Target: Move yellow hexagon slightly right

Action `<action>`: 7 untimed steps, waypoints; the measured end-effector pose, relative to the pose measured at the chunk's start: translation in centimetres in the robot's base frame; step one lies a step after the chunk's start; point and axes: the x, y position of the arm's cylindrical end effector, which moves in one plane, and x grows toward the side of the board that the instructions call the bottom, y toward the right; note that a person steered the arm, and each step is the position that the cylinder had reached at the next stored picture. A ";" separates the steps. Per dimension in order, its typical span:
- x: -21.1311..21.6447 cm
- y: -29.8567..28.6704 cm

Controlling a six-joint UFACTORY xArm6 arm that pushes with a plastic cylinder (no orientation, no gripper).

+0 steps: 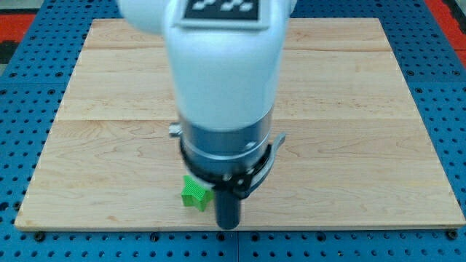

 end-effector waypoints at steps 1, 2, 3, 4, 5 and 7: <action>0.1 -3.2; -0.5 -3.2; -1.0 -3.3; -1.1 -3.3; -1.5 -3.3; -3.1 -12.8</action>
